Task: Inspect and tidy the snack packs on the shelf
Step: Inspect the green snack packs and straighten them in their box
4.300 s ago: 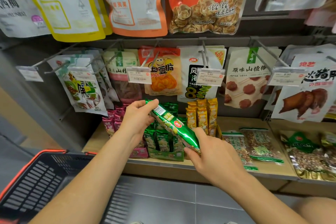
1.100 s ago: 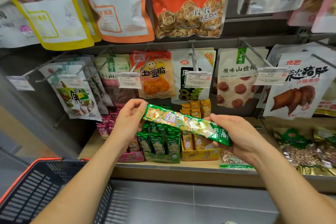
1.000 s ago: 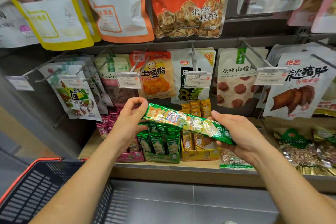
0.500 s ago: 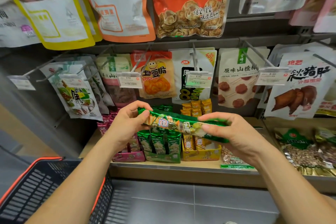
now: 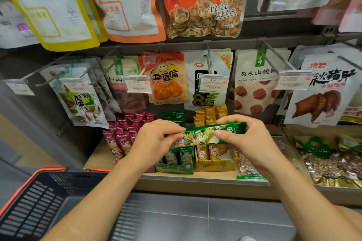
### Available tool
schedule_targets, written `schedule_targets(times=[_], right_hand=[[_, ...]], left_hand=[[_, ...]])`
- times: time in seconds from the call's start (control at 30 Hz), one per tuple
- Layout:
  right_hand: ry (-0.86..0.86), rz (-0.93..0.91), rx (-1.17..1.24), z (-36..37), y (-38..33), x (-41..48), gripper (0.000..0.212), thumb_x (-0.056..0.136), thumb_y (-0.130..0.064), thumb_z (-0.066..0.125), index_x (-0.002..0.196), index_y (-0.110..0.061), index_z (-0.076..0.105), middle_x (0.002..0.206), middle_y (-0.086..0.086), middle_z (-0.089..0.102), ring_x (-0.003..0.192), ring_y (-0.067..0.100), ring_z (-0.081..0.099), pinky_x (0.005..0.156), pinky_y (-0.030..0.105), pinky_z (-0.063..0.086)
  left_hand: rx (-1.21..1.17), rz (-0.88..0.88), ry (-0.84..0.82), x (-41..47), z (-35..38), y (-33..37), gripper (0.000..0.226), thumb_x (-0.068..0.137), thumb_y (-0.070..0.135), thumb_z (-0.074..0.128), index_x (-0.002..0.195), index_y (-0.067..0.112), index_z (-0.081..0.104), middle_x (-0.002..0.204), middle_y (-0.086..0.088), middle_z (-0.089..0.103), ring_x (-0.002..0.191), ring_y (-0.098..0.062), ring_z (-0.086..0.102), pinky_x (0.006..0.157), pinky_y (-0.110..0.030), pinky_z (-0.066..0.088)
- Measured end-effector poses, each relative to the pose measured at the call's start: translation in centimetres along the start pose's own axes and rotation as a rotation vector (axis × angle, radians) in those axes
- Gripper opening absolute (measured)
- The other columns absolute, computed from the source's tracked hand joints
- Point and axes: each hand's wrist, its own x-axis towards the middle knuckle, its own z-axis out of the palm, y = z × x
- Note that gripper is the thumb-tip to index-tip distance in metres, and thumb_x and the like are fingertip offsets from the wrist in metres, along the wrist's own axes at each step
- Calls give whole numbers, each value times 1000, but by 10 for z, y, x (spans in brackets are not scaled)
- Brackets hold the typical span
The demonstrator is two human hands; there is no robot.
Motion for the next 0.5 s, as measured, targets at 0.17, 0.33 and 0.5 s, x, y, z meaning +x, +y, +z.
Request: schedule_targets(times=[0.17,0.33,0.5], right_hand=[[46,-12,301,4,0,3,36,64,-24,80,99,-20,71,97,7,76,94,23,72,73,27,59],[11,43,316,6,3,5,34,85,-12,70,116,-19,60,102,5,75,98,19,71,75,31,58],[-83,28,181,9,6,5,24,91,-17,64,112,-25,55,97,2,76,91,15,72,74,30,59]], left_hand=[[-71,-121,37,-3,18,11,6,80,6,76,82,12,75,78,8,68,75,-6,62,72,-15,46],[-186,-251,-122,-4,33,16,27,81,12,76,70,32,60,68,14,61,69,-5,58,65,-17,46],[-441,-302,-216,-2,40,28,24,76,15,76,80,31,59,73,13,62,65,-8,59,66,-30,56]])
